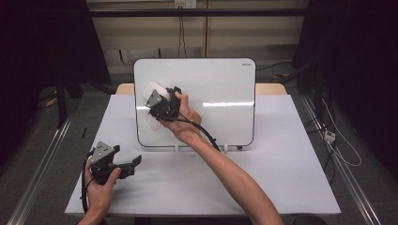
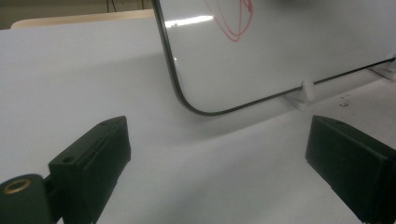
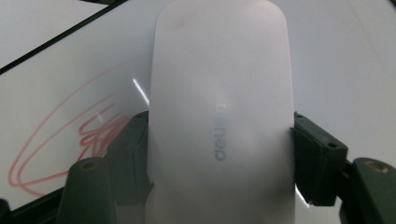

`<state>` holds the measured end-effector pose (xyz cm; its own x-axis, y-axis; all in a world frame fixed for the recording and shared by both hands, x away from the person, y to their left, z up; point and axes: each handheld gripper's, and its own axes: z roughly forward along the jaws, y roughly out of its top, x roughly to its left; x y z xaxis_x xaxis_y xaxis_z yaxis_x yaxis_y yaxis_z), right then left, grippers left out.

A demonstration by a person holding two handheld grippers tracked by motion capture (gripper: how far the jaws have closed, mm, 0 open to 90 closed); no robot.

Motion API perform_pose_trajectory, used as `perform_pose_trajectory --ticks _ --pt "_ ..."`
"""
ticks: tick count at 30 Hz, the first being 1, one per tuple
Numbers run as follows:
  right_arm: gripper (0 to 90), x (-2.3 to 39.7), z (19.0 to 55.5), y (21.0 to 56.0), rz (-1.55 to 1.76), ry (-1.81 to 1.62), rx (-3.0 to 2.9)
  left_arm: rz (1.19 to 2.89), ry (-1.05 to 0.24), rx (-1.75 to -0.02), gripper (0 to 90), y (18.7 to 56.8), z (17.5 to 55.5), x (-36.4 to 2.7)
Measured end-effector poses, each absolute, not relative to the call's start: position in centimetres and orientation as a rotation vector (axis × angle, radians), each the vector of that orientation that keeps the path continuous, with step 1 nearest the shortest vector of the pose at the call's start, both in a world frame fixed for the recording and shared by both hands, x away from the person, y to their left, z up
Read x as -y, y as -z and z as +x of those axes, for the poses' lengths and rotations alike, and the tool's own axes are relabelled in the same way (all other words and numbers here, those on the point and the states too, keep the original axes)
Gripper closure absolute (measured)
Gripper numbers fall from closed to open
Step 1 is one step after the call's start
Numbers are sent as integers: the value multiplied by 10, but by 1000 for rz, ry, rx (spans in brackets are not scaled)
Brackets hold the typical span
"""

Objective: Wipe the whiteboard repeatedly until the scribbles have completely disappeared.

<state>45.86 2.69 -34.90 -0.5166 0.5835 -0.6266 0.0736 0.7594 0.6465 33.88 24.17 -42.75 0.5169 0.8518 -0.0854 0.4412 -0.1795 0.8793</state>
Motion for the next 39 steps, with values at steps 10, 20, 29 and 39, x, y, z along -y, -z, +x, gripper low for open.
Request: perform_pose_trajectory --ticks 10,20,29,39 --pt "317 -34 440 372 431 -682 -2080 1809 -541 -1075 65 428 339 -241" --pt "317 -34 434 378 414 -684 -2086 1805 -539 -1079 65 428 339 -243" --pt "317 -31 438 373 416 -690 -2099 1802 -540 -1080 65 428 338 -243" --pt "318 -23 454 353 495 -707 -2068 1802 -542 -1084 65 428 338 -243"
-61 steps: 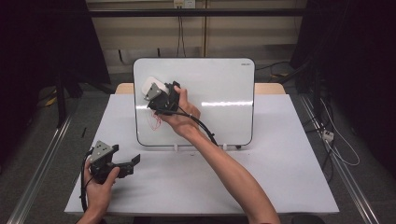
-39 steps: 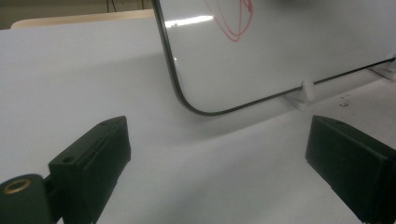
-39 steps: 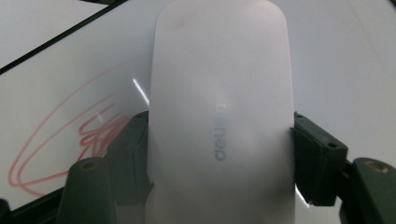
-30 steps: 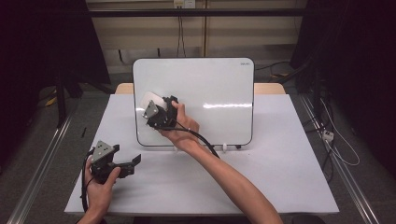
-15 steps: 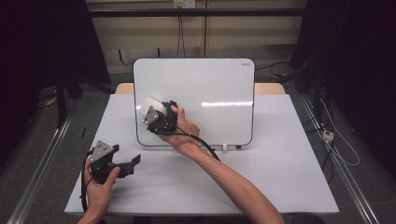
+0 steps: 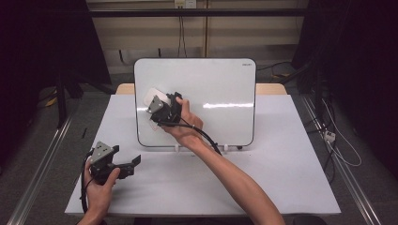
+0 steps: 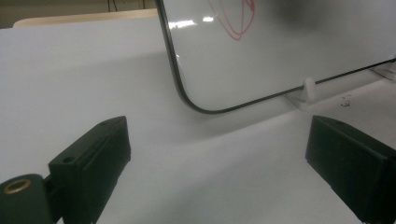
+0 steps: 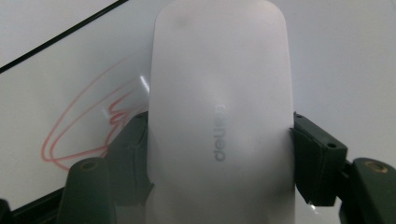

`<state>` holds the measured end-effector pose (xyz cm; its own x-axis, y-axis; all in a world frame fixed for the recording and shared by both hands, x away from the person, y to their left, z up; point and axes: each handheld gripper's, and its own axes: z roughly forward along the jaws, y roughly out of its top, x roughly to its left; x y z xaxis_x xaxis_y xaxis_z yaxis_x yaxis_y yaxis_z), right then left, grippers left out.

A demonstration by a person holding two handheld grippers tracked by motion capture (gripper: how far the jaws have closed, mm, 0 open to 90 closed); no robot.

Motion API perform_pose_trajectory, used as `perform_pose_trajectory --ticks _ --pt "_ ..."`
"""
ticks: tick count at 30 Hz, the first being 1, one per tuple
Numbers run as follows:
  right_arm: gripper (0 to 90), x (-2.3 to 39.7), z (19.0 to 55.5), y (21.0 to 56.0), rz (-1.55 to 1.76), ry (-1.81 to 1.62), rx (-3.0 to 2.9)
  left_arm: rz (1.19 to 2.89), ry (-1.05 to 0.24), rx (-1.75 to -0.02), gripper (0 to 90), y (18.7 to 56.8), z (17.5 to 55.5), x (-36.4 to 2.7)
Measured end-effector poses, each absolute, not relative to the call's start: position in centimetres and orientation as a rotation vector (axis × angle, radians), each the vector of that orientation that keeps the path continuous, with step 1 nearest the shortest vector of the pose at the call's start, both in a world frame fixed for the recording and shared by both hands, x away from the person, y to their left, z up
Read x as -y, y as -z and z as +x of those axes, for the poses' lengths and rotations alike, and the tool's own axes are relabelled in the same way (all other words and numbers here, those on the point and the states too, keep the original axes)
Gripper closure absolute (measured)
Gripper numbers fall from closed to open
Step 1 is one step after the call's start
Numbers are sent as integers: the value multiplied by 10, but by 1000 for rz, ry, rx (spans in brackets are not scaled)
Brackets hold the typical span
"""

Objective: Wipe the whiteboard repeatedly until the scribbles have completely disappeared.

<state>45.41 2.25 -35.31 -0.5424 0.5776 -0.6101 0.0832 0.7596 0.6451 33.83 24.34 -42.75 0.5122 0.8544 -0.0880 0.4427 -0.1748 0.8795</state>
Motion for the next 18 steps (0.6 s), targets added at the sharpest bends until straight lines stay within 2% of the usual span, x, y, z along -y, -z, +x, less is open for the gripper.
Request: perform_pose_trajectory --ticks 7,18 --pt "317 -17 468 336 537 -724 -2038 1801 -541 -1081 65 427 338 -244" --pt "317 -22 462 343 530 -703 -2021 1807 -544 -1079 65 427 338 -242"
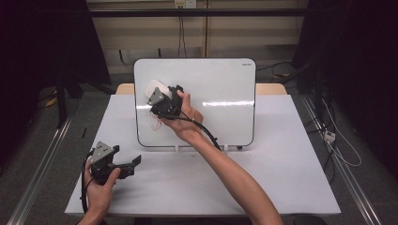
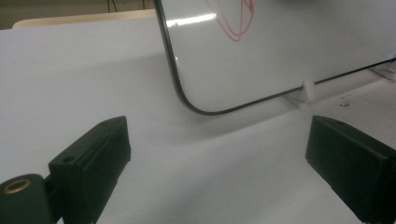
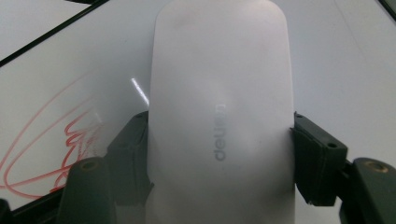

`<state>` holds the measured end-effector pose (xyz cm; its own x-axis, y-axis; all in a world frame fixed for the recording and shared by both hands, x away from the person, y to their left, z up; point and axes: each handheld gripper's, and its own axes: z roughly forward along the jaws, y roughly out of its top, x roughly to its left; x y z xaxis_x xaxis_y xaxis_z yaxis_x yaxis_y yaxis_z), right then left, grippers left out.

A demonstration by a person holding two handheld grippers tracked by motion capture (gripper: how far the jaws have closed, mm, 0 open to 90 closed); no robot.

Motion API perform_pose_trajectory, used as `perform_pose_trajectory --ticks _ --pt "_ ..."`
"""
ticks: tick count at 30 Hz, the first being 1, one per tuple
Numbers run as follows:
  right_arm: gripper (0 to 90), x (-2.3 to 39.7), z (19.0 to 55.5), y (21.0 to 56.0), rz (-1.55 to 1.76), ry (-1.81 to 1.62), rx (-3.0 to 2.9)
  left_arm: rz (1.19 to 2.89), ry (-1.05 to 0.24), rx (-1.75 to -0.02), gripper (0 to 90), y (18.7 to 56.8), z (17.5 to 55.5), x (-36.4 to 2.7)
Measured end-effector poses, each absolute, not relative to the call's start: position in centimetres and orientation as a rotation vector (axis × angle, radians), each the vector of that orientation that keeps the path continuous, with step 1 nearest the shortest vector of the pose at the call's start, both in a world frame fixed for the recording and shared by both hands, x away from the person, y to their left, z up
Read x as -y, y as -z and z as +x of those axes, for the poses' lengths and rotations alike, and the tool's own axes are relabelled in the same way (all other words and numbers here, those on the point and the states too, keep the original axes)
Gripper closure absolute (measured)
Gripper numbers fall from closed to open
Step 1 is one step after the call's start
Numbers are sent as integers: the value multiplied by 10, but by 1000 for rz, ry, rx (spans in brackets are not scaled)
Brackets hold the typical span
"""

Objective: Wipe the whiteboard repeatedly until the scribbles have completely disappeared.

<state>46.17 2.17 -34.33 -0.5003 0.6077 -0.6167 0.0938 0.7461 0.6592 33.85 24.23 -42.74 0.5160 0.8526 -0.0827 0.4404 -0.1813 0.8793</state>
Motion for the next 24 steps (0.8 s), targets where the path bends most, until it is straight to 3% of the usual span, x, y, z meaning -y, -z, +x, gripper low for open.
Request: perform_pose_trajectory --ticks 24 --pt "317 -51 425 392 375 -649 -2117 1808 -542 -1078 65 428 339 -241"
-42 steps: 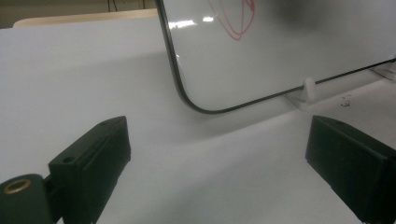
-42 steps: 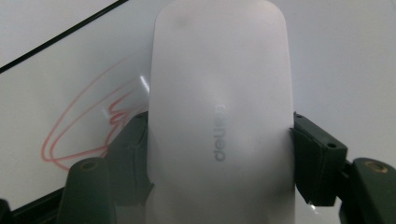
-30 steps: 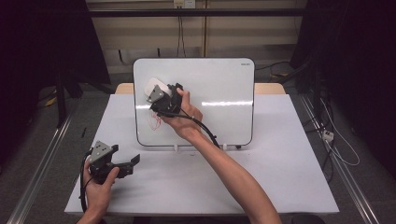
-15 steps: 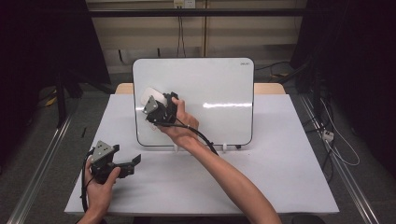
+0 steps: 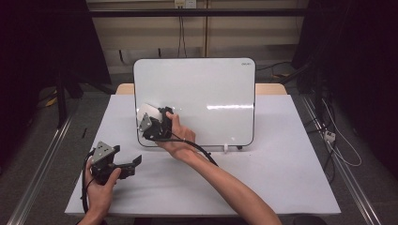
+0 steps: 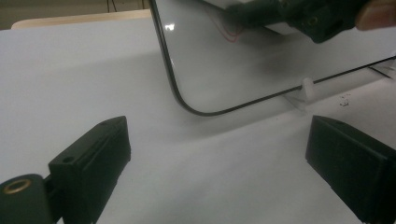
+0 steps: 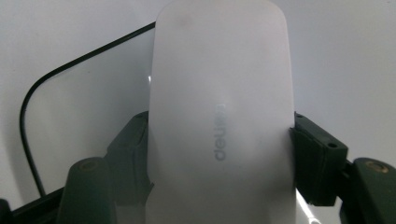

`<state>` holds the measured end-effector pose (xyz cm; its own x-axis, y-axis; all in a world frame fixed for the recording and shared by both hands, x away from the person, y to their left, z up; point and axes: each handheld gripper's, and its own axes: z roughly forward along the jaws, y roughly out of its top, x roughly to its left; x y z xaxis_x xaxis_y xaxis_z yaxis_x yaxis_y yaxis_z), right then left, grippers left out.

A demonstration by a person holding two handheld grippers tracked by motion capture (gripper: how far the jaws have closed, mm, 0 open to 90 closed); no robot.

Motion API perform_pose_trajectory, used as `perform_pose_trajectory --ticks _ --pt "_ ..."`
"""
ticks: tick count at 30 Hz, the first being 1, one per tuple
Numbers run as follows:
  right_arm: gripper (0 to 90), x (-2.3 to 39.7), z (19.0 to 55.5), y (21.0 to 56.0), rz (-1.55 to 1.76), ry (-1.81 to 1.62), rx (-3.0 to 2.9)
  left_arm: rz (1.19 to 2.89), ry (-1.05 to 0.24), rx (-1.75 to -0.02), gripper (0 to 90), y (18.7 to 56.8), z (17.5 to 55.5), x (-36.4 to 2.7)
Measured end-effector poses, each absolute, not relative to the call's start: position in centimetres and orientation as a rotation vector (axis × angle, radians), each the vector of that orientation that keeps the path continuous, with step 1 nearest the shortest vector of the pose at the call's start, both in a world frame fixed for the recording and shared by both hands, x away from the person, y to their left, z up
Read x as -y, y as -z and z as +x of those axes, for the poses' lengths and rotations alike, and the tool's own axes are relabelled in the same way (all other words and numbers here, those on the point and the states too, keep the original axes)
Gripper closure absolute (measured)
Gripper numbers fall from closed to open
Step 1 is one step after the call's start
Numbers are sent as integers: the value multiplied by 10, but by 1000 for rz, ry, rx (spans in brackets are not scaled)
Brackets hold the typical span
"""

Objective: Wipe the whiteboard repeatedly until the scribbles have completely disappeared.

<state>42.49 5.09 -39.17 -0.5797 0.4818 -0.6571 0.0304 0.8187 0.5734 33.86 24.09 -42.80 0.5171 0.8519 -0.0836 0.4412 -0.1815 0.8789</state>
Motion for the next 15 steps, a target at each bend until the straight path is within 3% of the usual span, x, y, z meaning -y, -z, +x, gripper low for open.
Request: perform_pose_trajectory --ticks 15 --pt "318 -48 406 410 294 -624 -2147 1809 -543 -1079 65 428 339 -242"
